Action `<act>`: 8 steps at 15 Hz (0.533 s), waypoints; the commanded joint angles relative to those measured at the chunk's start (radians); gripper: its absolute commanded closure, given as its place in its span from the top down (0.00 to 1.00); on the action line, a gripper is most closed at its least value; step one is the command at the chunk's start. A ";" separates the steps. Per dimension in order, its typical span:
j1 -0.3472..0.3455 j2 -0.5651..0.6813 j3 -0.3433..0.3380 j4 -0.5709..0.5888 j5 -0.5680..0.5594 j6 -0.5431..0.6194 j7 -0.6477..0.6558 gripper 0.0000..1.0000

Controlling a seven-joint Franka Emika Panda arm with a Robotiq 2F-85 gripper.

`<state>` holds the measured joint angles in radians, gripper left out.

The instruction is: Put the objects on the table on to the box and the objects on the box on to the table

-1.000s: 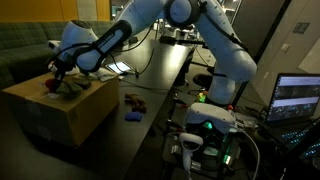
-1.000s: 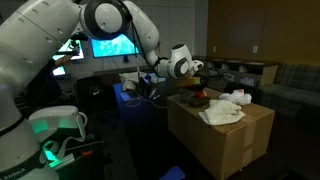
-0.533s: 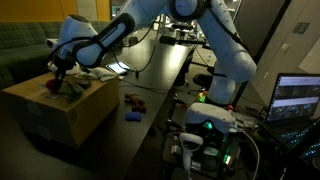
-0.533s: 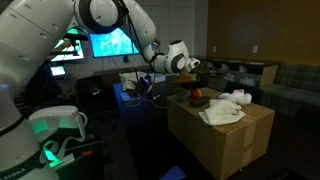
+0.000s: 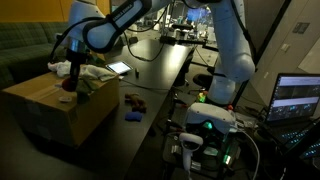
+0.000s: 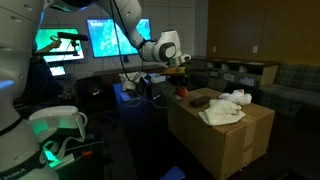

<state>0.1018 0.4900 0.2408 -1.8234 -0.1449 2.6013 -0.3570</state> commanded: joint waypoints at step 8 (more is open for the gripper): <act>-0.041 -0.193 0.035 -0.434 0.180 -0.011 -0.107 0.05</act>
<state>0.0794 0.3315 0.2613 -2.1564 -0.0083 2.5650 -0.4259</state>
